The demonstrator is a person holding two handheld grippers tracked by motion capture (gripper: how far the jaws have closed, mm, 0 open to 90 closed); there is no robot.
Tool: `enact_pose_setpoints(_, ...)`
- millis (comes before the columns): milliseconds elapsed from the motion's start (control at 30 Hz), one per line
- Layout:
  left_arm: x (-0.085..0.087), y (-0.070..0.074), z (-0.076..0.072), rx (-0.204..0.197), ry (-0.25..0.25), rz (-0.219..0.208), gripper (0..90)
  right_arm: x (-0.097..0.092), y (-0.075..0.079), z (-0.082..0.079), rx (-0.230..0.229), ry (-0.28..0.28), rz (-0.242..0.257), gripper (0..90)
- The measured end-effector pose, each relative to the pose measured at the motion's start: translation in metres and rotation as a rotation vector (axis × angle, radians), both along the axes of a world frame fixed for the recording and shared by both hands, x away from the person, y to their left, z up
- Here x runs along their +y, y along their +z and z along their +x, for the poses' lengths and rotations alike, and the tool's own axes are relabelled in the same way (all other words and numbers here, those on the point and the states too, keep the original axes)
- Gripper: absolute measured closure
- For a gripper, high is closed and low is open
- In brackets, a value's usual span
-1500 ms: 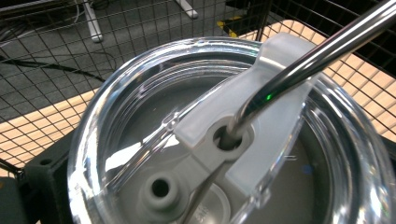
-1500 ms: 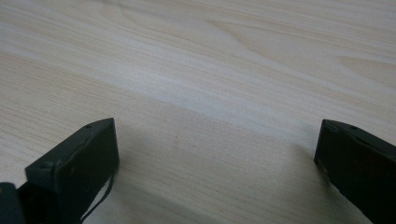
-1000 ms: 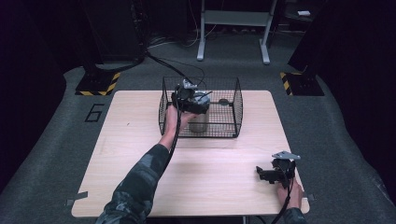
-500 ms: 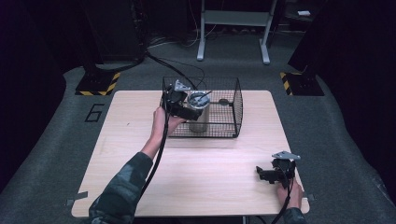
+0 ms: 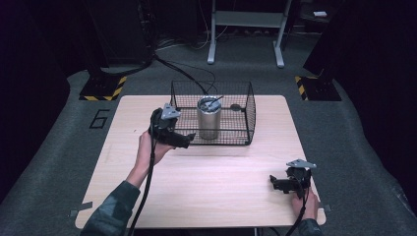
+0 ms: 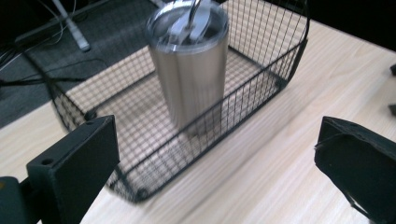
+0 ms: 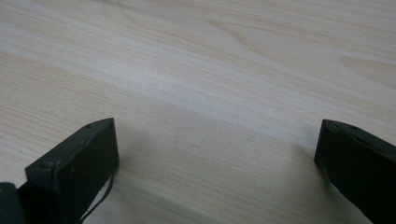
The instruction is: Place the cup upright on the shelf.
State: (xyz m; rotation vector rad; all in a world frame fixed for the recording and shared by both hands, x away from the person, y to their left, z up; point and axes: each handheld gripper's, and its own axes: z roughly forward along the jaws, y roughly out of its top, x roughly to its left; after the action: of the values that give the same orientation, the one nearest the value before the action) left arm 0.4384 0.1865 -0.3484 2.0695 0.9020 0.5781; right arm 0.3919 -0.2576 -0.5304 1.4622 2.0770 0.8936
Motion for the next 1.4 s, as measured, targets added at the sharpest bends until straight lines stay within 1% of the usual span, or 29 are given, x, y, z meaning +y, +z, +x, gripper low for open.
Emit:
enact_pose_setpoints(67,0.008,-0.004,-0.008,0.001,0.01,0.011,0.0,0.0,0.0,0.0,0.0,0.0,0.0,0.0)
enact_pose_setpoints(100,0.012,-0.007,-0.012,-0.005,0.015,0.021,0.0,0.0,0.0,0.0,0.0,0.0,0.0,0.0)
enact_pose_setpoints(167,0.019,-0.011,-0.02,-0.004,0.028,0.04,0.0,0.0,0.0,0.0,0.0,0.0,0.0,0.0)
enact_pose_setpoints(267,0.03,-0.016,-0.031,-0.012,0.046,0.052,0.1,0.0,0.0,0.0,0.0,0.0,0.0,0.0)
enact_pose_setpoints(333,0.039,-0.021,-0.038,-0.01,0.059,0.059,0.1,0.0,0.0,0.0,0.0,0.0,0.0,0.0)
enact_pose_setpoints(400,0.049,-0.026,-0.045,-0.015,0.073,0.058,0.1,0.0,0.0,0.0,-0.001,0.002,-0.002,0.0)
enact_pose_setpoints(433,0.053,-0.028,-0.047,-0.005,0.074,0.062,0.1,0.0,0.0,0.0,0.0,0.0,0.0,0.0)
enact_pose_setpoints(467,0.056,-0.03,-0.049,-0.003,0.081,0.061,0.1,0.0,0.0,0.0,0.0,0.0,0.0,0.0)
enact_pose_setpoints(500,0.063,-0.035,-0.055,0.001,0.095,0.062,0.1,0.0,0.0,0.0,0.0,0.0,-0.001,0.0)
enact_pose_setpoints(600,0.074,-0.045,-0.061,0.015,0.116,0.061,0.1,0.0,0.0,0.0,0.0,0.0,0.0,0.0)
enact_pose_setpoints(667,0.082,-0.053,-0.065,0.022,0.139,0.046,0.1,0.0,0.0,0.0,0.0,0.0,0.0,0.0)
enact_pose_setpoints(733,0.089,-0.06,-0.07,0.034,0.155,0.04,0.1,0.0,0.0,0.0,0.0,0.0,0.0,0.0)
enact_pose_setpoints(767,0.095,-0.066,-0.072,0.038,0.171,0.033,0.1,0.0,0.0,0.0,0.0,0.0,0.0,0.0)
enact_pose_setpoints(833,0.102,-0.077,-0.076,0.057,0.199,0.037,0.1,0.0,0.0,0.0,0.0,0.0,0.0,0.0)
enact_pose_setpoints(867,0.106,-0.084,-0.078,0.06,0.214,0.028,0.1,0.0,0.0,0.0,0.0,0.0,0.0,0.0)
enact_pose_setpoints(900,0.11,-0.09,-0.079,0.078,0.221,0.03,0.1,0.0,0.0,0.0,-0.001,0.002,-0.002,0.0)
enact_pose_setpoints(933,0.113,-0.094,-0.081,0.086,0.233,0.032,0.1,0.0,0.0,0.0,0.001,0.001,-0.001,0.0)
enact_pose_setpoints(1000,0.123,-0.108,-0.084,0.103,0.265,0.017,0.1,0.0,0.0,0.0,-0.001,0.003,-0.003,0.0)
enact_pose_setpoints(1067,0.132,-0.123,-0.087,0.125,0.302,0.017,0.1,0.0,0.0,0.0,-0.001,0.003,-0.002,0.0)
enact_pose_setpoints(1100,0.136,-0.13,-0.088,0.123,0.326,0.021,0.1,0.0,0.0,0.0,-0.001,0.002,-0.002,0.0)
enact_pose_setpoints(1133,0.139,-0.136,-0.088,0.125,0.334,0.023,0.1,0.0,0.0,0.0,-0.002,0.002,-0.002,0.0)
enact_pose_setpoints(1200,0.146,-0.148,-0.089,0.14,0.365,0.034,0.1,0.0,0.0,0.0,-0.001,0.001,-0.002,0.0)
enact_pose_setpoints(1267,0.154,-0.16,-0.089,0.154,0.389,0.029,0.1,0.0,0.0,0.0,-0.001,0.003,-0.002,0.0)
enact_pose_setpoints(1300,0.156,-0.164,-0.089,0.159,0.401,0.027,0.1,0.0,0.0,0.0,-0.001,0.002,-0.002,0.0)
enact_pose_setpoints(1333,0.158,-0.166,-0.089,0.169,0.401,0.027,0.0,0.0,0.0,0.0,-0.002,0.002,-0.002,0.0)
enact_pose_setpoints(1367,0.161,-0.172,-0.089,0.156,0.415,0.023,0.1,0.0,0.0,0.0,-0.001,0.003,-0.002,0.0)
enact_pose_setpoints(1400,0.162,-0.174,-0.089,0.157,0.417,0.03,0.0,0.0,0.0,0.0,0.001,0.004,-0.004,0.0)
